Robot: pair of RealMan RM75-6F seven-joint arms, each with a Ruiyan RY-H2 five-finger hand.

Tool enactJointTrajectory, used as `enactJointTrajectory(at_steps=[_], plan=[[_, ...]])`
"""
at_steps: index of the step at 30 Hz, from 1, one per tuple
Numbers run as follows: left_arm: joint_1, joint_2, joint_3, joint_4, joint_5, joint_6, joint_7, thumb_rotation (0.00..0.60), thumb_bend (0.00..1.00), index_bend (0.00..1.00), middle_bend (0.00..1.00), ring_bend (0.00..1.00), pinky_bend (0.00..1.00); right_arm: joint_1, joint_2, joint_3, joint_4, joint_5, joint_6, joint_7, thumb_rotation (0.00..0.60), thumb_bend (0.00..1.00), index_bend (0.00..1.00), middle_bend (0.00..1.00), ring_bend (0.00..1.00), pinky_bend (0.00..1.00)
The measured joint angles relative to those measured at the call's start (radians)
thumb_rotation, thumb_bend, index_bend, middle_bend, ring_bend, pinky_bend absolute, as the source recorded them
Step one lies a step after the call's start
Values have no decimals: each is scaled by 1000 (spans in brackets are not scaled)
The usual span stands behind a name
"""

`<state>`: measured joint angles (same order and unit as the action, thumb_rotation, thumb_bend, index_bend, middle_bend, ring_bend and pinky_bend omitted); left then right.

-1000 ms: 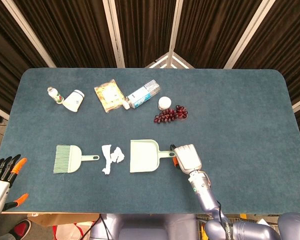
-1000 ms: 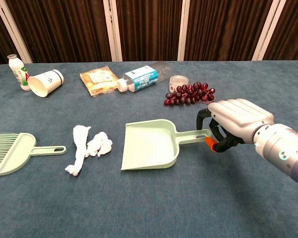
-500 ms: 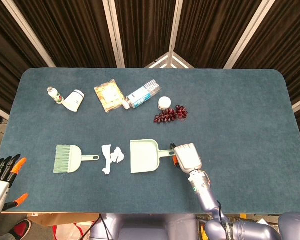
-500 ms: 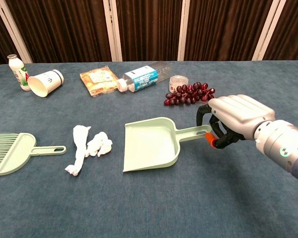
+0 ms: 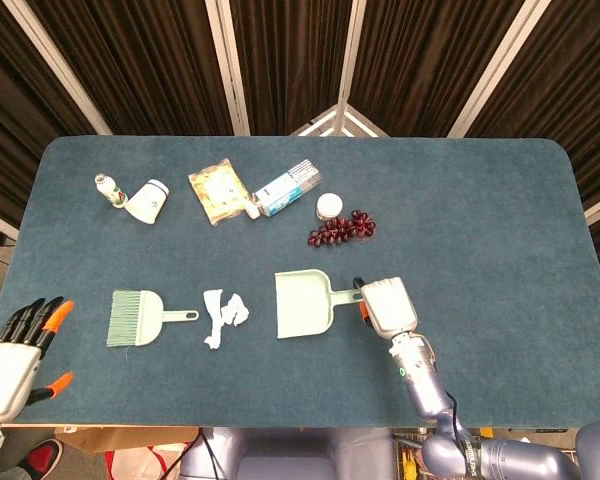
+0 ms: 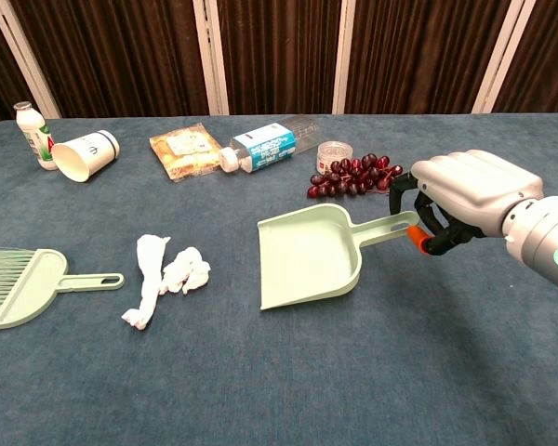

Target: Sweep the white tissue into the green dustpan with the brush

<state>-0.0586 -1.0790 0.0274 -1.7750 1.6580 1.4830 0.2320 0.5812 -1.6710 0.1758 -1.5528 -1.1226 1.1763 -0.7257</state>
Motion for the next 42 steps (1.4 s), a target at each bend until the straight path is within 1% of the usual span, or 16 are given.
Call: enactJointTrajectory(at_steps=[1, 3, 5, 8, 9, 12, 16, 18, 21, 24, 27, 29, 32, 36, 42], plan=[[-11, 0, -8, -16, -14, -18, 27, 600, 33, 50, 109, 82, 125, 0, 3, -1, -4, 0, 1, -1, 600, 523, 647, 747, 742, 813], [-39, -4, -30, -54, -58, -68, 92, 600, 37, 54, 152, 134, 162, 0, 9, -1, -13, 0, 4, -3, 600, 523, 647, 747, 742, 813], [-67, -11, -52, -80, -106, -110, 149, 600, 46, 72, 225, 202, 232, 2, 16, -1, -20, 0, 6, -4, 600, 523, 647, 747, 742, 813], [-118, -38, -94, -98, -192, -171, 240, 600, 83, 124, 368, 340, 371, 1, 8, -7, -23, -2, 11, -12, 600, 524, 647, 747, 742, 813], [-140, -58, -111, -98, -225, -191, 274, 600, 101, 146, 415, 393, 417, 1, 5, -9, -24, -2, 17, -15, 600, 524, 647, 747, 742, 813], [-193, -119, -152, -81, -301, -231, 350, 600, 138, 180, 501, 477, 491, 3, 1, -6, -24, 2, 23, -24, 600, 524, 647, 747, 742, 813], [-258, -200, -197, -46, -385, -268, 419, 600, 209, 225, 656, 613, 626, 5, 6, -2, -26, 5, 27, -26, 600, 525, 647, 747, 742, 813], [-289, -236, -215, -27, -415, -280, 453, 600, 236, 282, 739, 688, 700, 6, 10, -1, -25, 8, 28, -26, 600, 526, 648, 747, 742, 813], [-327, -281, -230, -4, -447, -291, 502, 600, 250, 371, 834, 782, 788, 10, 14, 5, -24, 14, 26, -25, 600, 528, 653, 747, 742, 813], [-358, -323, -235, 13, -478, -300, 548, 600, 263, 415, 886, 830, 836, 12, 14, 6, -24, 17, 27, -25, 600, 529, 653, 747, 742, 813], [-381, -359, -232, 24, -513, -308, 593, 600, 263, 440, 913, 861, 867, 12, 11, 4, -20, 22, 27, -22, 600, 529, 653, 747, 742, 813], [-387, -370, -230, 27, -524, -309, 607, 600, 263, 444, 921, 868, 875, 13, 11, 2, -18, 22, 27, -22, 600, 529, 654, 747, 742, 813], [-403, -400, -222, 37, -568, -309, 655, 600, 264, 439, 929, 871, 881, 16, 13, 2, -17, 23, 25, -22, 600, 529, 654, 747, 742, 813], [-419, -429, -215, 48, -649, -300, 718, 600, 269, 434, 930, 873, 891, 19, 14, 4, -17, 25, 25, -22, 600, 529, 653, 747, 742, 813], [-436, -459, -209, 72, -744, -289, 737, 600, 308, 439, 937, 879, 896, 22, 17, 6, -12, 30, 25, -17, 600, 532, 653, 747, 742, 813]])
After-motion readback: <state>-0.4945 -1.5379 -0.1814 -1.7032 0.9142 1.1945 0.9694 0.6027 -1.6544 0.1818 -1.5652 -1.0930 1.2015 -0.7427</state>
